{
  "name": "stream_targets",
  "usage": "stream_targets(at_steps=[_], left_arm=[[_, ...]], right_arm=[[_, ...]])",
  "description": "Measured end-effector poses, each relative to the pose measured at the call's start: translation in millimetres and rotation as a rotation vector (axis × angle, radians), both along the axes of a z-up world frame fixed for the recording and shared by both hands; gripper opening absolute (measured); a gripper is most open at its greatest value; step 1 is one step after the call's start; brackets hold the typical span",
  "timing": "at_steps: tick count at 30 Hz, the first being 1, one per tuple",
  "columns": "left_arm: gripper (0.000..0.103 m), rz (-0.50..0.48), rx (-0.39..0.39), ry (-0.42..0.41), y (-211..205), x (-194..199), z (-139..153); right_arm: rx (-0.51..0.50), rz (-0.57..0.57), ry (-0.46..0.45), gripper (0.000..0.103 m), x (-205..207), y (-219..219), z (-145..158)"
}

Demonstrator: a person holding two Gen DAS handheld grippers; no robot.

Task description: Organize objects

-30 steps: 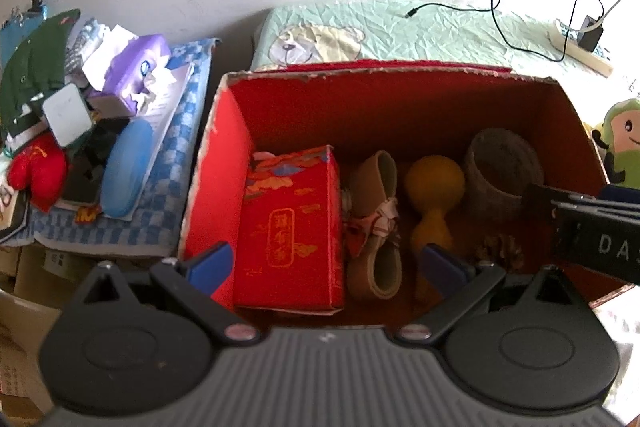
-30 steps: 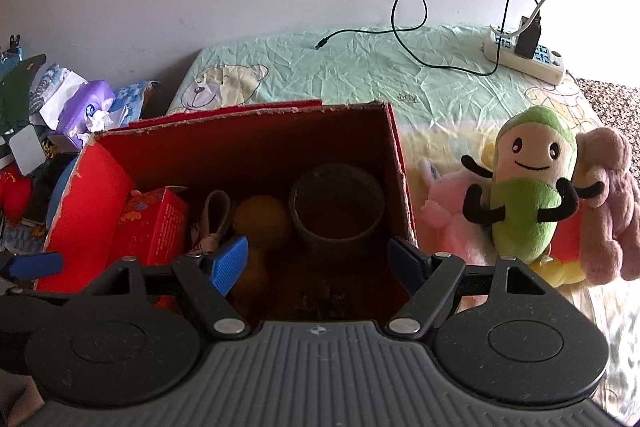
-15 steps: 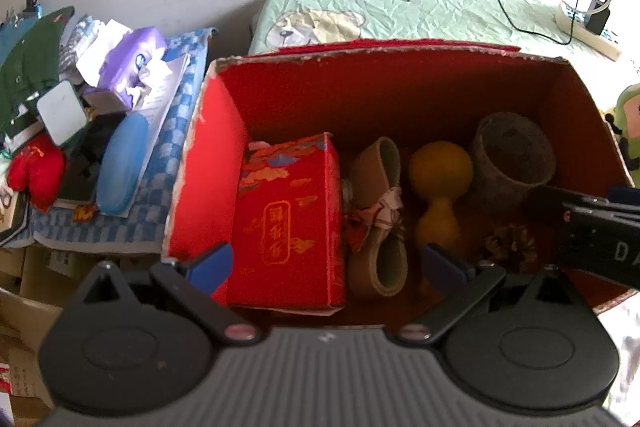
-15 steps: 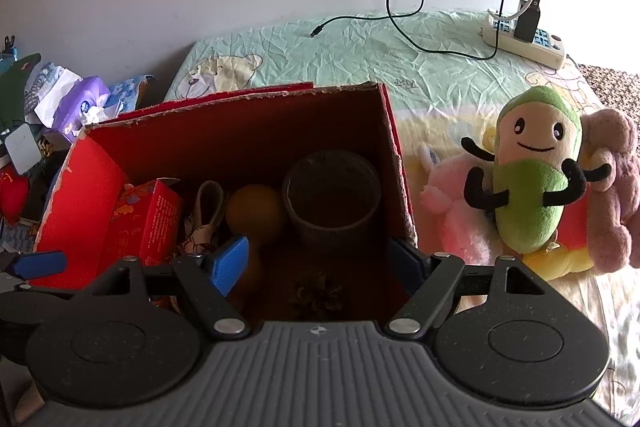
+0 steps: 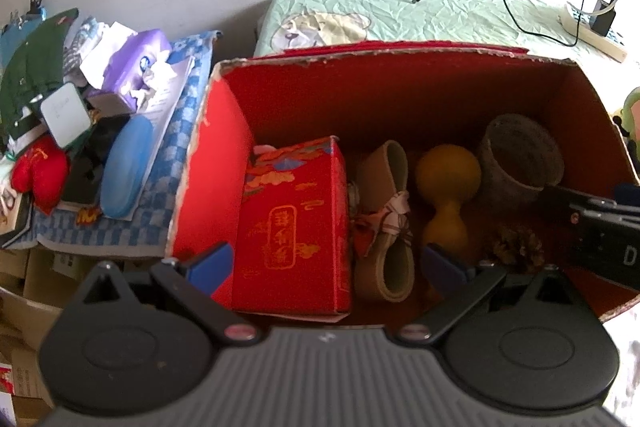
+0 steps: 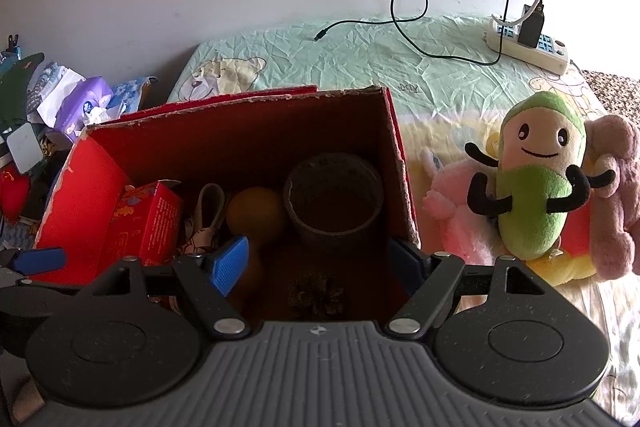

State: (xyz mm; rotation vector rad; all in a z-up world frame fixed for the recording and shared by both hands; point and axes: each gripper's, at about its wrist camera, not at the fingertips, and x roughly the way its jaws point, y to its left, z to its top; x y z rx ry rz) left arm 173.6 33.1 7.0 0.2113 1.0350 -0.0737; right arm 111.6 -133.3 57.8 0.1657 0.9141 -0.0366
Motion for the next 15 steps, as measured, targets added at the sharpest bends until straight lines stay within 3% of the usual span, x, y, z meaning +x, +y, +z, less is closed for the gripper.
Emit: stream_targets(at_steps=[15], left_arm=[[0.101, 0.004, -0.019, -0.004, 3.0, -2.5, 2.0]], right_arm=[[0.008, 0.014, -0.004, 0.079, -1.4, -2.0, -0.2]])
